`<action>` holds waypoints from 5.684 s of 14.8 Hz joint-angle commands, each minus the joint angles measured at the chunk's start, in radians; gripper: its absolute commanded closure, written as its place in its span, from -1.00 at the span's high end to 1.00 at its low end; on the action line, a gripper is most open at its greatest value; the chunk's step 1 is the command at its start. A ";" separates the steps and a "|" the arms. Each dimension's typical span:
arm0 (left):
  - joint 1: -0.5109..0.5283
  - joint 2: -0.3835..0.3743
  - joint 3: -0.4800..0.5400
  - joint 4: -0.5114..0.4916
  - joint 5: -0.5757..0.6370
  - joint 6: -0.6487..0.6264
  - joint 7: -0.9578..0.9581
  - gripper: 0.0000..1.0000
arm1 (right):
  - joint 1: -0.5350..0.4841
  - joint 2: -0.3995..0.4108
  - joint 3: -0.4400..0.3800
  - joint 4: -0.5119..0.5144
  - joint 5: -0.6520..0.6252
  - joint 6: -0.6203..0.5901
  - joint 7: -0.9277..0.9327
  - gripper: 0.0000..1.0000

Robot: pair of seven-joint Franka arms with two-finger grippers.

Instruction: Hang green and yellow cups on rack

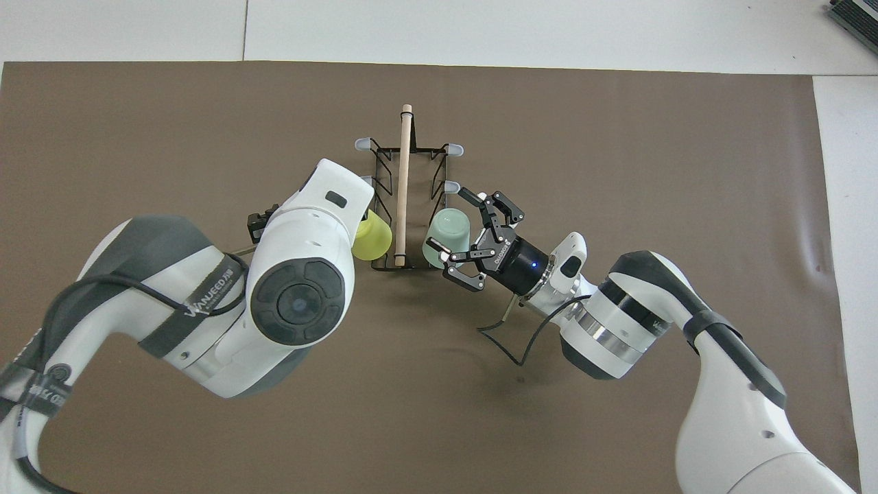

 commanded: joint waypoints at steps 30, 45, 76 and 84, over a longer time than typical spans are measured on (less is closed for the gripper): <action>0.076 -0.064 0.468 0.395 -0.571 -0.687 1.237 1.00 | -0.453 -0.203 0.000 0.258 -2.049 0.469 0.915 1.00; 0.059 -0.104 0.467 0.356 -0.538 -0.734 1.002 1.00 | -0.220 -0.221 -0.001 0.358 -2.685 0.403 2.199 1.00; 0.065 -0.115 0.471 0.343 -0.538 -0.749 1.022 1.00 | -0.355 -0.374 0.002 0.544 -2.538 -0.318 2.678 1.00; 0.067 -0.120 0.471 0.331 -0.539 -0.743 1.025 1.00 | -0.360 -0.398 0.002 0.485 -2.541 -0.254 2.703 1.00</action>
